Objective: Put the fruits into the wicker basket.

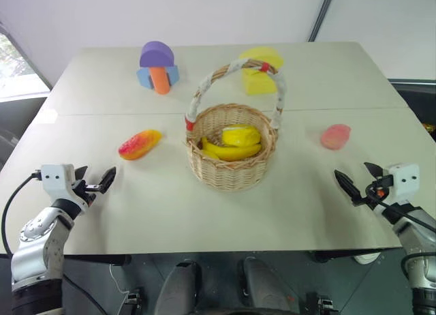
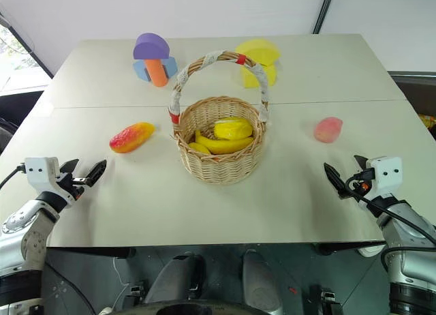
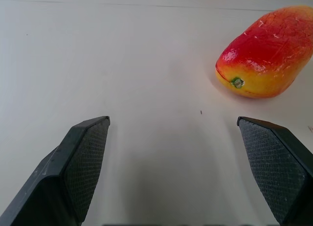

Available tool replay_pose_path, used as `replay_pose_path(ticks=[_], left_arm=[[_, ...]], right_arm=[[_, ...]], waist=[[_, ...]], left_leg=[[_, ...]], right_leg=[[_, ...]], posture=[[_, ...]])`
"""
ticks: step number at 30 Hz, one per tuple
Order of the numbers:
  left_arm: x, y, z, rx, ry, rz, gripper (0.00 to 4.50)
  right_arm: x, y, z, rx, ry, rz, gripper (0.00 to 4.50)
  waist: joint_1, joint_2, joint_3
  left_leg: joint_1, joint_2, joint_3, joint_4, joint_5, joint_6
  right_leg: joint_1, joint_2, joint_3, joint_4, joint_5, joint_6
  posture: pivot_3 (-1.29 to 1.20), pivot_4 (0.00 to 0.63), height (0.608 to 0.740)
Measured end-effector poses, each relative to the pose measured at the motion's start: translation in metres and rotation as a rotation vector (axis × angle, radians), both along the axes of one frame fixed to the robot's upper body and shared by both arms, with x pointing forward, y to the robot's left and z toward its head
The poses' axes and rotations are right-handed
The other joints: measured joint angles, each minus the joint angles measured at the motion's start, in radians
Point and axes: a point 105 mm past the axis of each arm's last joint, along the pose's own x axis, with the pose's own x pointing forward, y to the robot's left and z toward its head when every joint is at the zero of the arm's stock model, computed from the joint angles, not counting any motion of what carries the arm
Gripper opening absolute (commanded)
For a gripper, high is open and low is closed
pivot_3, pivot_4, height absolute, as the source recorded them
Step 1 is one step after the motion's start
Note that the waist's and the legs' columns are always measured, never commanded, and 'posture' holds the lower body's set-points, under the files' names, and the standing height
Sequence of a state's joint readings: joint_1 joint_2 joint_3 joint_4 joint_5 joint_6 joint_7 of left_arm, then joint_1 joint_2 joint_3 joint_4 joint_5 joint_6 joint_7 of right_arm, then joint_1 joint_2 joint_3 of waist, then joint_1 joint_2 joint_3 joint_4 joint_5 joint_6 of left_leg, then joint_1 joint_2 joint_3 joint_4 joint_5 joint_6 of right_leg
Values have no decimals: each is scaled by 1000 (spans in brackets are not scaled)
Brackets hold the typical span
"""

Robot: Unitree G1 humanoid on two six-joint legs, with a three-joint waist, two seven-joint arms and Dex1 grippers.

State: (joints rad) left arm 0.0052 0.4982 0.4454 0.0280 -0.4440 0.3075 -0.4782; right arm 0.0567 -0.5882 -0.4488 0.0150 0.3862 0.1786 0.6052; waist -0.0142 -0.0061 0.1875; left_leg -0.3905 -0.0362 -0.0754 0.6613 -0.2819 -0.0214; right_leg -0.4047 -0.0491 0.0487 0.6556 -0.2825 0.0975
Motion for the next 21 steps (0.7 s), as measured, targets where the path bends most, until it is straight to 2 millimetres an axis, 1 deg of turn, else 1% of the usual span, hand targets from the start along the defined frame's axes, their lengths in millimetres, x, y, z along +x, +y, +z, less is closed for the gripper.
replay_pose_path(ticks=[7, 10, 12, 14, 18, 21], left_arm=[[1, -2, 2, -4, -14, -3, 4500], [6, -6, 5, -6, -25, -16, 4500], [12, -12, 9, -5, -33, -37, 4500], [18, -17, 16, -8, -45, -63, 4500], [28, -26, 35, 7, -75, -128, 4500], [39, -37, 51, 42, -76, -202, 4500]], right_arm=[[6, 3, 7, -1, -32, 16, 4408], [8, 5, 9, -1, -37, 25, 4408], [10, 11, 13, -5, -44, 46, 4408], [12, 19, 23, -15, -61, 81, 4408], [13, 42, 54, -63, -110, 193, 4408], [8, 65, 85, -110, -155, 306, 4408]], waist=[[2, 0, 0], [2, 0, 0], [1, 0, 0], [-1, 0, 0], [1, 0, 0], [2, 0, 0]], left_leg=[[0, 0, 0, 0, 0, 0], [0, 0, 0, 0, 0, 0], [0, 0, 0, 0, 0, 0], [0, 0, 0, 0, 0, 0], [0, 0, 0, 0, 0, 0], [0, 0, 0, 0, 0, 0]], right_leg=[[0, 0, 0, 0, 0, 0], [0, 0, 0, 0, 0, 0], [0, 0, 0, 0, 0, 0], [0, 0, 0, 0, 0, 0], [0, 1, 0, 0, 0, 0], [0, 0, 0, 0, 0, 0]], posture=[[0, 150, 740], [0, 150, 740], [0, 150, 740], [0, 150, 740], [0, 150, 740], [0, 150, 740]])
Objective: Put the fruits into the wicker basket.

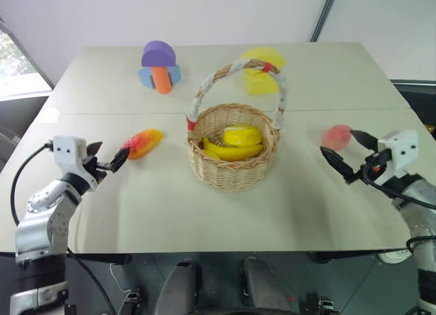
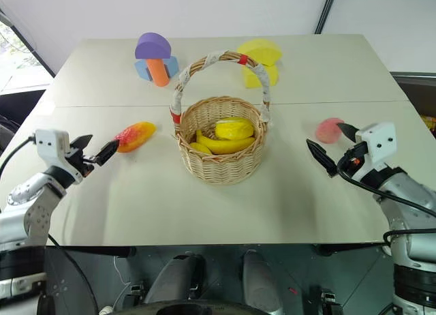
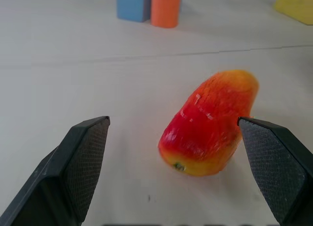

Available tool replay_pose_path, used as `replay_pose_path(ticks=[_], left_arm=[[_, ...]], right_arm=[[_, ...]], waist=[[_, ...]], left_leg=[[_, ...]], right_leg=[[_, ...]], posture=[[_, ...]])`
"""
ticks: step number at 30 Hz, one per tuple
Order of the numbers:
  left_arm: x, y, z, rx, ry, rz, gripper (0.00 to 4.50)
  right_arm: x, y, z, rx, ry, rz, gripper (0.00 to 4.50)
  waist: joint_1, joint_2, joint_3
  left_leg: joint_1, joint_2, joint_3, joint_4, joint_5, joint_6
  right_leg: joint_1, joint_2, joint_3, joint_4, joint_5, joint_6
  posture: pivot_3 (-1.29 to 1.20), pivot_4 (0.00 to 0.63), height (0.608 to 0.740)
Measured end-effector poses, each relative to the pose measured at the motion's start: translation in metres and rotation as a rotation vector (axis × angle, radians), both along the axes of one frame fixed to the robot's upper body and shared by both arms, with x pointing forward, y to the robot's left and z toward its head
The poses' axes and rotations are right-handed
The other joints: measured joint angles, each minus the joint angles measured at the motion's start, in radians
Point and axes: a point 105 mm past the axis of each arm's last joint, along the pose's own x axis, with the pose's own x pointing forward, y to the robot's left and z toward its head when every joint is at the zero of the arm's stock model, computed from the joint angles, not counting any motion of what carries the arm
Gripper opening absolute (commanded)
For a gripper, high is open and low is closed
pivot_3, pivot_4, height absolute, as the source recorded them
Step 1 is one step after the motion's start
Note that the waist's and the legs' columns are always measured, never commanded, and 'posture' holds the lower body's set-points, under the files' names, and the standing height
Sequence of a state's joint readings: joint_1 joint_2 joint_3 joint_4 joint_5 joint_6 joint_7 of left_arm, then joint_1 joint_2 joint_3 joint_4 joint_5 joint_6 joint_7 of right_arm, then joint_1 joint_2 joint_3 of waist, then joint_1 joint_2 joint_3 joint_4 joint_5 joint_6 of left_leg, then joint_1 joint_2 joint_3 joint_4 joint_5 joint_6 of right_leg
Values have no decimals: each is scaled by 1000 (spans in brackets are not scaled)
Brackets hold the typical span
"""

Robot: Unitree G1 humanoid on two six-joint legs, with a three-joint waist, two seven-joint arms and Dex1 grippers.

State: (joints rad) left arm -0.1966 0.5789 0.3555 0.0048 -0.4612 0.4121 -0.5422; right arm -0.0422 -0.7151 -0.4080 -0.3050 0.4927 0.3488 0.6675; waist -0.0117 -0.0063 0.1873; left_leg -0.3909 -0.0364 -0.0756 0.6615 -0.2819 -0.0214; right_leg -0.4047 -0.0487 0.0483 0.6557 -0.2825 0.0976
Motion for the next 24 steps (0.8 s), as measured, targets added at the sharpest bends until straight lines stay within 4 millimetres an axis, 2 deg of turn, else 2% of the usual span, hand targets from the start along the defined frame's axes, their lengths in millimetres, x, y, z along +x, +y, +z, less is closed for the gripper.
replay_pose_path(ticks=[4, 7, 11, 13, 17, 23, 24], left_arm=[[11, -18, 11, 76, 30, -108, 4500], [21, -25, 15, 173, 72, -145, 4500], [35, -37, 6, 270, 166, -211, 4500], [40, -43, 1, 291, 203, -248, 4500], [49, -43, -6, 339, 267, -268, 4500], [55, -39, -14, 366, 324, -264, 4500], [56, -40, -14, 360, 325, -268, 3953]], right_arm=[[-17, 35, 22, -39, 3, 172, 4408], [-32, 67, 30, -43, 21, 316, 4408], [-42, 112, 37, -36, 9, 487, 4408], [-43, 128, 41, -17, -13, 541, 4408], [-43, 145, 39, 12, -11, 592, 4408], [-39, 151, 32, 21, -4, 591, 4408], [-38, 150, 32, 20, -8, 586, 4500]], waist=[[1, 0, 0], [-1, 0, 0], [-5, -1, 0], [-4, -1, 1], [-1, -2, 1], [0, -2, 1], [0, -2, 1]], left_leg=[[-1, 0, -1, 0, 0, 0], [-1, 0, -1, 0, 0, 0], [0, 0, -1, 0, 0, 0], [-1, 0, -1, 0, 0, 0], [-2, 0, -1, 0, 0, 0], [-3, -1, -1, 0, 0, 0], [-3, -1, -1, 0, 0, 0]], right_leg=[[0, 0, -1, 0, 0, 0], [0, 0, -1, -1, 0, 0], [0, 1, -1, 0, 0, 0], [0, 1, -1, 0, 0, 0], [-2, 1, -1, 0, 0, 0], [-2, 0, -1, 0, 0, 0], [-2, 0, -1, 0, 0, 0]], posture=[[0, 150, 740], [0, 150, 740], [0, 150, 740], [0, 150, 740], [0, 150, 740], [0, 150, 740], [0, 150, 740]])
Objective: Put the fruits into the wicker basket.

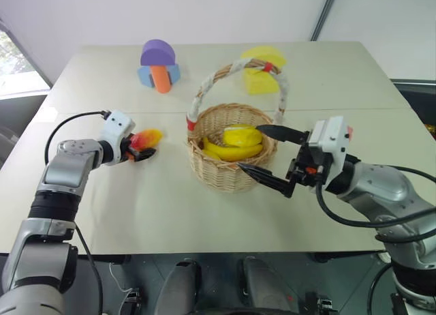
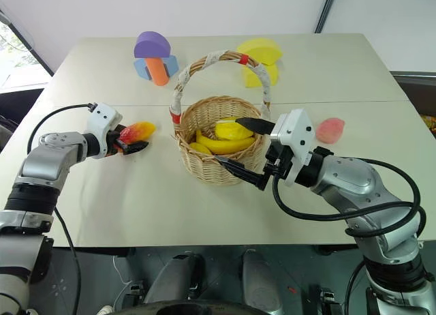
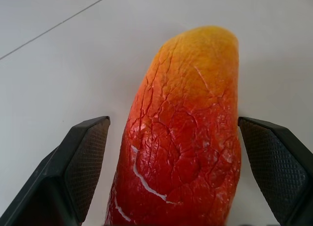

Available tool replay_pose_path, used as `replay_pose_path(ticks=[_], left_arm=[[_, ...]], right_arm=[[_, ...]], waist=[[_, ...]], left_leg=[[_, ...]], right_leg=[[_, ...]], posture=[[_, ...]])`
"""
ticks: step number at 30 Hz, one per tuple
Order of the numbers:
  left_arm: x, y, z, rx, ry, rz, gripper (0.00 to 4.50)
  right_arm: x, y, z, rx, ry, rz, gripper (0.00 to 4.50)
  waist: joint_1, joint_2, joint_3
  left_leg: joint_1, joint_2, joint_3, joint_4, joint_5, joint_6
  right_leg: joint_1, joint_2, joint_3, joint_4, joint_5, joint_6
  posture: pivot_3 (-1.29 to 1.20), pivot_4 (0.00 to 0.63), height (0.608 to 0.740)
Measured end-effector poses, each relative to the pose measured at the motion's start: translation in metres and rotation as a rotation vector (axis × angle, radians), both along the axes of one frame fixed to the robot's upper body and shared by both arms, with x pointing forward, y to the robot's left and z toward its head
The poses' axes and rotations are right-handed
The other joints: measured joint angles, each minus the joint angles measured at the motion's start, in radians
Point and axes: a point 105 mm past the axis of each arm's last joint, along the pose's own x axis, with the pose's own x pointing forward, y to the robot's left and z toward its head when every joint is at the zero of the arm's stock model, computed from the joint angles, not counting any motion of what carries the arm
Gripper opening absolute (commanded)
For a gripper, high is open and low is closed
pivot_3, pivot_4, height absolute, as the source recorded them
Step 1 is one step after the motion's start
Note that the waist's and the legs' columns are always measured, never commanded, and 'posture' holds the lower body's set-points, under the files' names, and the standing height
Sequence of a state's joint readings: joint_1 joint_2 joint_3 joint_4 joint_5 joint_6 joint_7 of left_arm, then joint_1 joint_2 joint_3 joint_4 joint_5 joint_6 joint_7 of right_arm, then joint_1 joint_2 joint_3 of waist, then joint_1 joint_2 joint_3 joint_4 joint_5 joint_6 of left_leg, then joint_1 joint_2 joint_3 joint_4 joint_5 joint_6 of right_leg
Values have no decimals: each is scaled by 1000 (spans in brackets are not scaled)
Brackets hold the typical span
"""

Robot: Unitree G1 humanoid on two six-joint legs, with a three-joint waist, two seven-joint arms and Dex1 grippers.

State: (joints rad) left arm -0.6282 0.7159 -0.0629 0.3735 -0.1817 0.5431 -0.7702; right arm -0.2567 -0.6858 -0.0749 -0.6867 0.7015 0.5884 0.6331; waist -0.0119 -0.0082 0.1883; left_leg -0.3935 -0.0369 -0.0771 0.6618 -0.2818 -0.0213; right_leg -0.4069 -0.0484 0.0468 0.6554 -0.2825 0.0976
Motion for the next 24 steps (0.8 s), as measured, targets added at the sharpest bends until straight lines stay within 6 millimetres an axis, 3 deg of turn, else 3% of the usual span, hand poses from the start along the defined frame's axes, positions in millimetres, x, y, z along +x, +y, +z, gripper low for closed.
replay_pose_path(ticks=[2, 4, 5, 10, 14, 17, 20, 22, 24], left_arm=[[1, -4, -1, -11, 1, -7, 3253], [1, -6, -1, -14, -2, -12, 2133], [1, -5, -1, -12, -4, -9, 1929], [-1, 6, -1, -33, -24, 43, 1894], [-20, 10, 12, -168, -83, 26, 1894], [-51, -10, 44, -348, -138, -106, 1894], [-90, -55, 78, -441, -147, -350, 1894], [-111, -85, 89, -450, -129, -497, 1894], [-119, -112, 91, -431, -114, -591, 1894]], right_arm=[[3, -1, 0, 2, -6, -14, 4500], [5, -3, -1, 2, -17, -29, 4500], [5, -4, -1, 3, -19, -32, 4500], [6, -7, -5, -4, -20, -54, 4500], [6, -18, -7, -10, -14, -89, 4500], [9, -39, -7, -32, -7, -153, 4500], [13, -61, -8, -58, 6, -216, 4500], [17, -69, -10, -64, 15, -239, 4500], [20, -75, -13, -62, 26, -255, 4500]], waist=[[-1, 0, 0], [-2, 0, 0], [-2, 0, 0], [-3, 0, 0], [-1, 0, 0], [1, 0, 0], [8, 0, 0], [5, 0, 0], [2, 0, 0]], left_leg=[[0, 0, 0, 0, 0, 0], [0, 0, 0, 0, 0, 0], [0, 0, 0, 0, 0, 0], [0, 0, 0, 0, 0, 0], [-1, 1, 0, 0, 0, 0], [-2, 0, 0, 0, 0, 0], [-1, 0, -1, 1, 0, 0], [1, 0, 0, 1, 0, 0], [2, 0, 0, 1, 0, 0]], right_leg=[[0, 0, 0, 0, 0, 0], [0, 0, 0, 0, 0, 0], [0, 0, 0, 0, 0, 0], [-1, 0, 0, 1, 0, 0], [-1, -1, 0, 1, 0, 0], [-1, -2, 0, -1, 0, 0], [1, -3, -1, -1, 0, 0], [3, -3, -1, -1, 0, 0], [4, -2, -1, -1, 0, 0]], posture=[[0, 150, 740], [0, 150, 740], [0, 150, 740], [0, 150, 740], [0, 150, 740], [0, 150, 740], [0, 150, 740], [0, 150, 740], [0, 150, 740]])
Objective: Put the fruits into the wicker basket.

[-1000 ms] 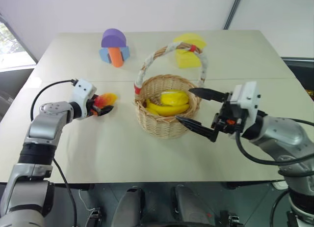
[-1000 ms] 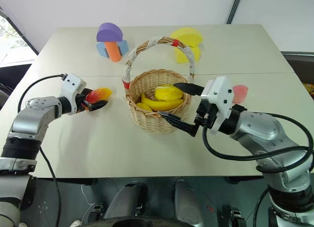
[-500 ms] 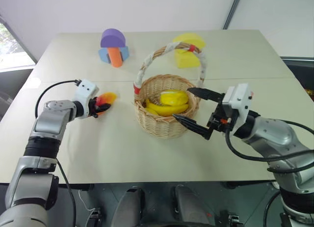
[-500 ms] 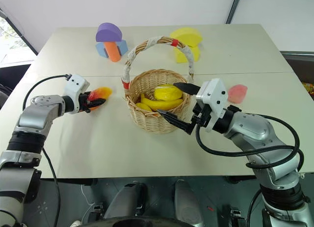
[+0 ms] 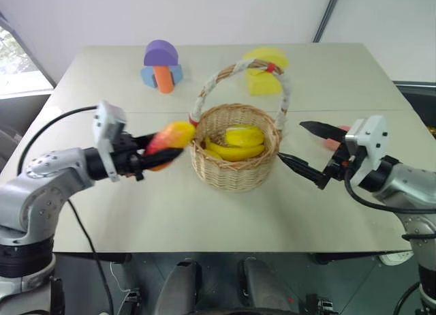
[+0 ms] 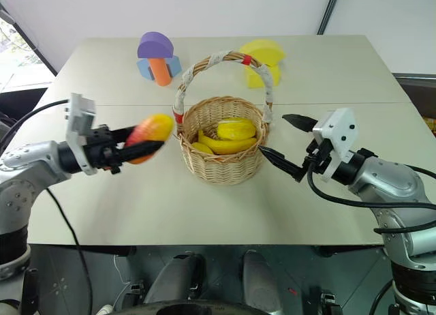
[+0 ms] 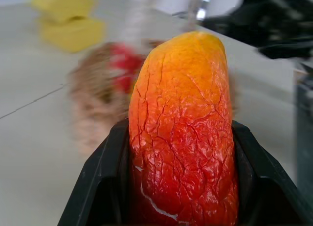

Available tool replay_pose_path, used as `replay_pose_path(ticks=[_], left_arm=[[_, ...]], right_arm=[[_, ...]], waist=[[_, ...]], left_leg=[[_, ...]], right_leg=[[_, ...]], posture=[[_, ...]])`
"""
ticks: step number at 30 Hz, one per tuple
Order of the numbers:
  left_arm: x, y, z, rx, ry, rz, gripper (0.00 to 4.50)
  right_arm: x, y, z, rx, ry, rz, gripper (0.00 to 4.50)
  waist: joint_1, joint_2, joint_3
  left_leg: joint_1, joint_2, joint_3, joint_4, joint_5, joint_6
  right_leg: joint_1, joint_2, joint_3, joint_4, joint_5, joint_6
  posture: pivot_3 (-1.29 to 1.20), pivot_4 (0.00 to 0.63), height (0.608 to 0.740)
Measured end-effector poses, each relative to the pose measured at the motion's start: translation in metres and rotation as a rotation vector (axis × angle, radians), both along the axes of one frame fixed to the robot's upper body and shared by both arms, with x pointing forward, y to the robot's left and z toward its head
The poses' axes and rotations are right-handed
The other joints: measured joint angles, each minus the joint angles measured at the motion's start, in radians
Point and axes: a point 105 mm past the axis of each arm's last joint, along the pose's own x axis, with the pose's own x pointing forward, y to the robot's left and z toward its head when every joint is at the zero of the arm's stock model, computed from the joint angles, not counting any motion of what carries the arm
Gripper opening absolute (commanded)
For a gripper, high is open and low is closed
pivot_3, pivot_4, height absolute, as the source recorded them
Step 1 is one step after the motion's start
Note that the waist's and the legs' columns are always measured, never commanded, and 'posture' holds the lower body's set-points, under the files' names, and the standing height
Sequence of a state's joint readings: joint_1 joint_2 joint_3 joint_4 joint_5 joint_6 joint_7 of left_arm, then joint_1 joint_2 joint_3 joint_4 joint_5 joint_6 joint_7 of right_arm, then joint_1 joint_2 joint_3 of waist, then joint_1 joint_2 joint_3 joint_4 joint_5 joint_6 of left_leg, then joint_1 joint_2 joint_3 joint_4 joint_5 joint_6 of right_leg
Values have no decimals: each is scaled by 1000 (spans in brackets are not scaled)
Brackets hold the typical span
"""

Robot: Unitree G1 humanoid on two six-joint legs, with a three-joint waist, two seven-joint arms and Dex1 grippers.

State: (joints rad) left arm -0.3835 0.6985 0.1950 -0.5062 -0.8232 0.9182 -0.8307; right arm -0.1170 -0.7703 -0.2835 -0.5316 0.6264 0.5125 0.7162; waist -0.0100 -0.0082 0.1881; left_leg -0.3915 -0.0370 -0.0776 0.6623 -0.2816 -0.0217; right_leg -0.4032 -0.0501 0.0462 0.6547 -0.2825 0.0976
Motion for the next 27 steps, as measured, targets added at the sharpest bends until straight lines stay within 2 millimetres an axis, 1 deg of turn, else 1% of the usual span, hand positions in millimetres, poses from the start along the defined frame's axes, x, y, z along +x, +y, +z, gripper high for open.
replay_pose_path(ticks=[3, 5, 8, 11, 12, 13, 15, 18, 19, 20, 22, 23, 25, 27], left_arm=[[10, -40, 3, 9, -44, -33, 1894], [25, -63, 1, 45, -85, 7, 1894], [37, -80, -4, 56, -88, 35, 1894], [45, -87, -8, 48, -72, 54, 3374], [47, -87, -7, 46, -71, 61, 3812], [48, -88, -6, 44, -74, 62, 4358], [48, -89, -4, 42, -82, 51, 4436], [43, -91, -1, 21, -90, 19, 4436], [40, -91, 1, -13, -87, 0, 4436], [35, -91, 4, -68, -84, -26, 4436], [25, -89, 7, -154, -70, -63, 4436], [23, -86, 5, -169, -62, -65, 4436], [20, -81, -2, -171, -47, -55, 4436], [18, -80, -9, -163, -40, -45, 4436]], right_arm=[[5, -7, -2, 0, 0, -25, 4500], [7, -8, -3, 7, -5, -36, 4500], [7, -11, -4, 8, -8, -59, 4500], [7, -14, -5, 20, -8, -89, 4500], [7, -15, -6, 21, -7, -98, 4500], [7, -15, -6, 22, -8, -107, 4500], [9, -17, -4, 28, -10, -133, 4500], [20, -29, -3, 48, -7, -241, 4500], [26, -37, -3, 60, -7, -298, 4500], [35, -49, -5, 78, -3, -383, 4500], [50, -74, -14, 116, 27, -543, 4500], [55, -85, -20, 134, 48, -608, 4500], [63, -98, -31, 151, 86, -687, 4500], [69, -108, -41, 167, 126, -730, 4500]], waist=[[0, 0, 0], [-2, 0, 0], [-8, 0, 0], [-4, 0, 0], [-3, 0, 0], [-2, 0, 0], [-3, 0, 0], [-4, 0, 0], [-4, 0, 0], [-4, 0, 0], [-3, 0, 0], [-2, 0, 0], [-3, 0, 0], [-3, 0, 0]], left_leg=[[1, 0, 0, 1, 0, 0], [1, 0, 0, 1, 0, 0], [0, 1, 2, 1, 0, 0], [0, 1, 1, 1, 0, 0], [0, 1, 2, 1, 0, 0], [0, 1, 2, 1, 0, 0], [0, 0, 2, 1, 0, 0], [0, 0, 2, 1, 0, 0], [0, 1, 2, 1, 0, 0], [0, 0, 2, 1, 0, 0], [0, 1, 2, 1, 2, -3], [0, 1, 2, 1, 2, -3], [0, 0, 2, 1, 2, -2], [0, 0, 2, 1, 1, 0]], right_leg=[[1, 2, 0, 0, 0, 1], [1, 3, 1, 0, 0, 1], [-2, 5, 2, 1, 0, 1], [-2, 5, 2, 1, 0, 1], [-2, 4, 2, 1, 0, 1], [-2, 4, 2, 1, 0, 1], [-1, 4, 2, 1, 0, 1], [-1, 4, 2, 1, 0, 1], [-2, 4, 3, 1, 0, 1], [-1, 4, 3, 1, 0, 1], [-2, 3, 3, 1, 0, 1], [-2, 3, 3, 1, 0, 0], [-2, 4, 3, 1, 0, 0], [-2, 4, 3, 1, 0, 0]], posture=[[0, 150, 740], [0, 150, 740], [0, 150, 740], [0, 150, 740], [0, 150, 740], [0, 150, 740], [0, 150, 740], [0, 150, 740], [0, 150, 740], [0, 150, 740], [0, 150, 740], [0, 150, 740], [0, 150, 740], [0, 150, 740]])
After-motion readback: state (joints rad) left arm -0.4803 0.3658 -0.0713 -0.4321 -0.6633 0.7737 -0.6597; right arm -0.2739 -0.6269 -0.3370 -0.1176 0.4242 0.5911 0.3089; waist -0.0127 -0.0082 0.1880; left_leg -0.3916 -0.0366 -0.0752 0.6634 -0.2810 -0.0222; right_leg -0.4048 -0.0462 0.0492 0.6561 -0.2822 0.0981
